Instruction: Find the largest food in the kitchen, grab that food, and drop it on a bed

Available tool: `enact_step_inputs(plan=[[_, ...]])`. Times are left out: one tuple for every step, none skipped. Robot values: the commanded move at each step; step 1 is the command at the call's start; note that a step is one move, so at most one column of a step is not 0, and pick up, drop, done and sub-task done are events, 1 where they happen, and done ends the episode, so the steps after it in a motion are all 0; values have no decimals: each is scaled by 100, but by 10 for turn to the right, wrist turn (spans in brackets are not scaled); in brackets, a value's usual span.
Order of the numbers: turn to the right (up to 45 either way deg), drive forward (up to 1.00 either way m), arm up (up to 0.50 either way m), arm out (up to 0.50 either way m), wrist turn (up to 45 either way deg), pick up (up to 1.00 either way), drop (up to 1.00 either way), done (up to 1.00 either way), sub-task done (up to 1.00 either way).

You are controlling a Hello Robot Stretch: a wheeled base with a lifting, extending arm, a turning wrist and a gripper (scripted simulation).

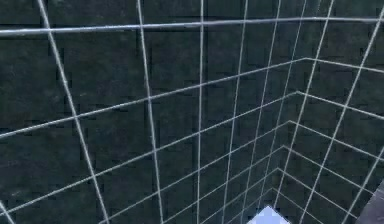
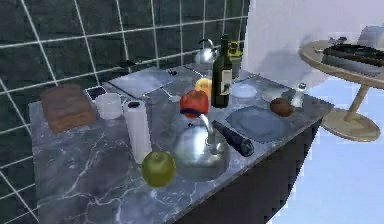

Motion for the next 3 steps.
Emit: enact_step_inputs(plan=[[-270, 0, 0, 0, 0, 0, 0, 0, 0], [0, 0, 50, 0, 0, 0, 0, 0, 0], [0, 0, 38, 0, 0, 0, 0, 0, 0]])
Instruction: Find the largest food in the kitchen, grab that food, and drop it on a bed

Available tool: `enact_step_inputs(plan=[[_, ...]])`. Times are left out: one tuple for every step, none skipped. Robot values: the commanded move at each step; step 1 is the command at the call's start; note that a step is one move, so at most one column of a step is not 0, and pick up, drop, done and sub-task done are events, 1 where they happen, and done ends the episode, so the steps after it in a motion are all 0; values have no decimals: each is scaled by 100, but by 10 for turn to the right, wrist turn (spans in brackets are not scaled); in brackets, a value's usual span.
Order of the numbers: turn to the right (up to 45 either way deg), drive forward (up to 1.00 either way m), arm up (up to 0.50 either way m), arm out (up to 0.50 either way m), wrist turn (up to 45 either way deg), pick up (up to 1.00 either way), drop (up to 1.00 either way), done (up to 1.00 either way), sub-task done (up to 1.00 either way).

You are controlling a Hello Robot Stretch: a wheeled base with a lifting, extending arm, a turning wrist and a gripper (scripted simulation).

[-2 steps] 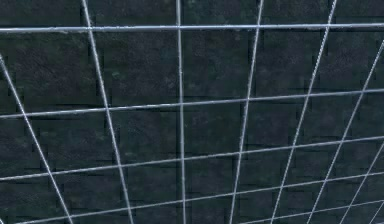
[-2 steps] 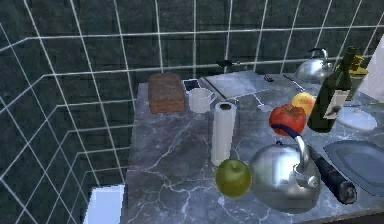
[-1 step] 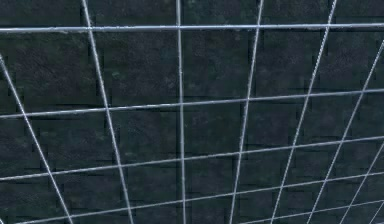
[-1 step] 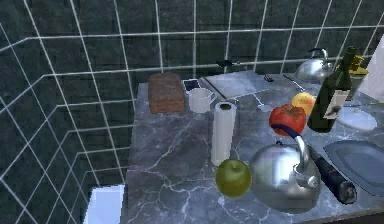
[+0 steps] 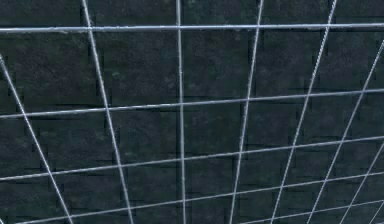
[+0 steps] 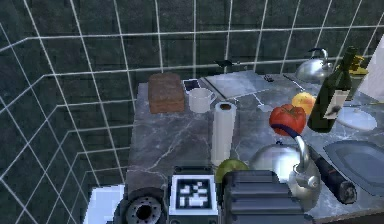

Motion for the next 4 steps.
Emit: enact_step_inputs(plan=[[0, 0, 0, 50, 0, 0, 0, 0, 0], [0, 0, 0, 0, 450, 0, 0, 0, 0], [0, 0, 0, 0, 450, 0, 0, 0, 0], [0, 0, 0, 0, 360, 0, 0, 0, 0]])
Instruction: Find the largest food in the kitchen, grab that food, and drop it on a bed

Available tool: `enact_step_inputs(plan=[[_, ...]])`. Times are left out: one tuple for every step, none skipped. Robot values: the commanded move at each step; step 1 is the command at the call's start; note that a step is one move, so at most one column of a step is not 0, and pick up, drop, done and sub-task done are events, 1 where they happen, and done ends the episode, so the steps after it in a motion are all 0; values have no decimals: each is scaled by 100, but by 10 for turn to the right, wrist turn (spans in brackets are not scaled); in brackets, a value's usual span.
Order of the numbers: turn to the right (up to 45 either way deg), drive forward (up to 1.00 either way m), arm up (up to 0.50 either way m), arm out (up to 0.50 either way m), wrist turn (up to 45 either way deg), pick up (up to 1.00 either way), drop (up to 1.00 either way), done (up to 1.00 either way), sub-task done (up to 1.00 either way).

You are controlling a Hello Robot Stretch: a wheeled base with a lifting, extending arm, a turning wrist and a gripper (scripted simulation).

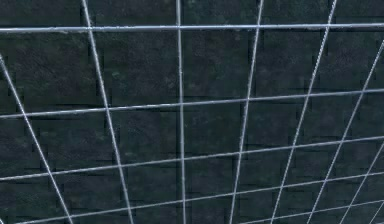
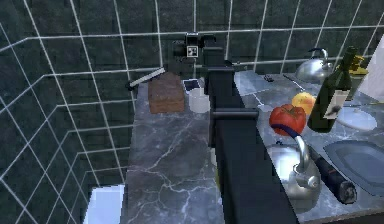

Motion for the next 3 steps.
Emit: enact_step_inputs(plan=[[0, 0, -10, 0, 0, 0, 0, 0, 0], [0, 0, 0, 0, 0, 100, 0, 0, 0], [0, 0, 10, 0, 0, 0, 0, 0, 0]])
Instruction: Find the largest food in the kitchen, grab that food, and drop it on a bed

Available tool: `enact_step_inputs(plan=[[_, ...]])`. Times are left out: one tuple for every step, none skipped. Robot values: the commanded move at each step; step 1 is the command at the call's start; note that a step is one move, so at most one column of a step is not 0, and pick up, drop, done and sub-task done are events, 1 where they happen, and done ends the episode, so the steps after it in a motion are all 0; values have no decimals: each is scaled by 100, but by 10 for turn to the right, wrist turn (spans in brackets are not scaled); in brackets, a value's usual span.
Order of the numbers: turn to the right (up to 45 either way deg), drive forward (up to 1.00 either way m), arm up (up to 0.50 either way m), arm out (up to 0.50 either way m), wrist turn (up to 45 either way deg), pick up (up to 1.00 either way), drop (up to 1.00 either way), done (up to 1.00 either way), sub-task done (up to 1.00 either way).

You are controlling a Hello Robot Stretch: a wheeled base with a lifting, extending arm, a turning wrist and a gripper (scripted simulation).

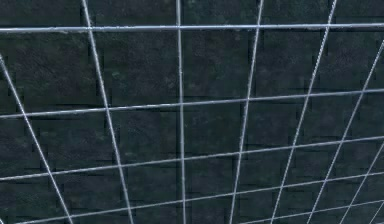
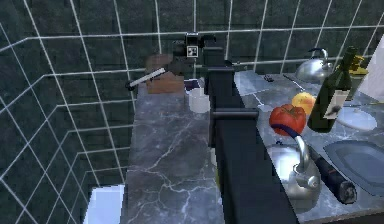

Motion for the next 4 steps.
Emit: enact_step_inputs(plan=[[0, 0, 0, 0, -450, 0, 0, 0, 0], [0, 0, 0, 0, -300, 0, 0, 0, 0], [0, 0, 0, -48, 0, 0, 0, 0, 0], [-450, 0, 0, 0, 0, 0, 0, 0, 0]])
